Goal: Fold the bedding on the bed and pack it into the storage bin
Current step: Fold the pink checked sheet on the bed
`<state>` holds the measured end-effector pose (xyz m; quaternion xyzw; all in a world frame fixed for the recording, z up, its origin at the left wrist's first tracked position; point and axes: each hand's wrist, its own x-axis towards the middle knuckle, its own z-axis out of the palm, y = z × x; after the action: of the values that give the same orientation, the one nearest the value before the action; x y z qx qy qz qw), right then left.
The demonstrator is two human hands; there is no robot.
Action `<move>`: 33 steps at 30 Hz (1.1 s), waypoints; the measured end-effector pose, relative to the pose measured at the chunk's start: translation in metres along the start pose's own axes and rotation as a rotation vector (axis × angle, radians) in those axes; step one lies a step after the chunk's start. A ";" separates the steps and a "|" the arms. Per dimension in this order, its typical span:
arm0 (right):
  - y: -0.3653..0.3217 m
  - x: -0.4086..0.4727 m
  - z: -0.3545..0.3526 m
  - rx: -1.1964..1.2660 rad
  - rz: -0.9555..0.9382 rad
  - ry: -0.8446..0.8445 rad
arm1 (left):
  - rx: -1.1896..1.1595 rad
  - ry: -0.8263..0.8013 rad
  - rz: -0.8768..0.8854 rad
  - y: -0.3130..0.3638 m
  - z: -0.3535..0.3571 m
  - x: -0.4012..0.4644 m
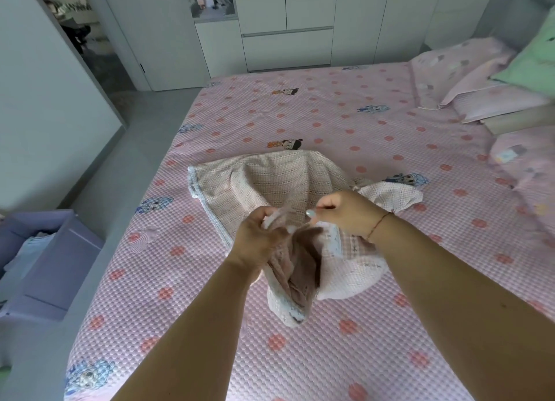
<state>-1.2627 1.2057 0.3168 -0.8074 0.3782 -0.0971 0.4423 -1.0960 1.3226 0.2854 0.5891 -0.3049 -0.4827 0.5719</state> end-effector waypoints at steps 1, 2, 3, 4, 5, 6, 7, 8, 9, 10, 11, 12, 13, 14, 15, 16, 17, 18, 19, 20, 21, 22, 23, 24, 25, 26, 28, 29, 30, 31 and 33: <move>-0.002 0.002 0.000 0.012 -0.016 -0.020 | 0.007 -0.082 -0.004 0.003 0.006 -0.001; -0.005 0.003 0.001 0.025 -0.036 -0.043 | 0.028 -0.164 -0.024 0.005 0.010 -0.001; -0.008 0.004 0.002 0.036 -0.056 -0.061 | 0.079 -0.246 -0.046 0.007 0.015 -0.001; -0.010 0.005 0.003 0.043 -0.077 -0.067 | 0.146 -0.309 -0.061 0.006 0.018 0.000; -0.013 0.006 0.005 0.045 -0.099 -0.056 | 0.212 -0.333 -0.066 0.005 0.021 0.001; -0.014 0.006 0.006 0.052 -0.115 -0.037 | 0.241 -0.321 -0.067 0.006 0.023 0.002; -0.013 0.006 0.007 0.079 -0.124 -0.009 | 0.243 -0.288 -0.071 0.008 0.024 0.002; -0.011 0.006 0.008 0.127 -0.126 0.026 | 0.229 -0.281 -0.077 0.007 0.024 0.004; -0.010 0.005 0.010 0.184 -0.130 0.059 | 0.218 -0.301 -0.087 0.007 0.024 0.004; -0.007 0.005 0.010 0.226 -0.130 0.088 | 0.221 -0.340 -0.100 0.006 0.026 0.004; -0.005 0.005 0.011 0.245 -0.129 0.102 | 0.232 -0.375 -0.113 0.006 0.028 0.003; -0.004 0.004 0.012 0.249 -0.124 0.115 | 0.245 -0.394 -0.125 0.005 0.030 0.003; -0.005 0.004 0.013 0.256 -0.112 0.134 | 0.255 -0.399 -0.129 0.003 0.032 0.003; -0.004 0.004 0.012 0.274 -0.092 0.168 | 0.254 -0.391 -0.125 0.000 0.033 0.003; -0.002 0.004 0.010 0.311 -0.058 0.212 | 0.246 -0.362 -0.124 -0.001 0.033 0.003; 0.002 0.005 0.008 0.361 -0.011 0.253 | 0.229 -0.314 -0.124 -0.002 0.031 0.004; 0.009 0.004 0.005 0.441 0.049 0.260 | 0.206 -0.262 -0.128 -0.004 0.028 0.005; 0.018 0.002 0.004 0.581 0.111 0.223 | 0.171 -0.217 -0.142 -0.006 0.024 0.007; 0.030 0.000 0.005 0.782 0.171 0.152 | 0.129 -0.184 -0.163 -0.008 0.020 0.008; 0.043 -0.003 0.008 0.962 0.227 0.066 | 0.085 -0.162 -0.187 -0.009 0.016 0.009; 0.060 -0.006 0.011 1.041 0.248 0.000 | 0.054 -0.147 -0.199 -0.010 0.013 0.010; 0.072 -0.009 0.014 1.042 0.223 -0.081 | 0.032 -0.133 -0.200 -0.012 0.010 0.011; 0.080 -0.013 0.017 0.976 0.194 -0.150 | 0.019 -0.118 -0.202 -0.012 0.007 0.012; 0.083 -0.016 0.019 0.879 0.173 -0.217 | 0.008 -0.103 -0.210 -0.012 0.006 0.012; 0.084 -0.019 0.020 0.790 0.162 -0.247 | 0.003 -0.102 -0.214 -0.012 0.006 0.011; 0.082 -0.021 0.019 0.735 0.158 -0.240 | -0.001 -0.110 -0.219 -0.013 0.005 0.010; 0.078 -0.020 0.008 0.756 0.139 -0.136 | 0.015 -0.112 -0.216 -0.015 0.004 0.009; 0.076 -0.018 0.000 0.801 0.113 -0.084 | 0.042 -0.097 -0.217 -0.019 0.000 0.011; 0.071 -0.017 -0.012 0.859 0.079 -0.035 | 0.078 -0.085 -0.224 -0.020 -0.004 0.011; 0.067 -0.015 -0.021 0.923 0.060 0.038 | 0.147 -0.062 -0.250 -0.024 -0.011 0.013; 0.064 -0.010 -0.041 1.049 0.046 0.182 | 0.330 0.024 -0.334 -0.029 -0.024 0.016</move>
<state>-1.3233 1.1662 0.2924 -0.4575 0.3333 -0.3333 0.7540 -1.0740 1.3223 0.2511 0.7224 -0.2711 -0.5073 0.3838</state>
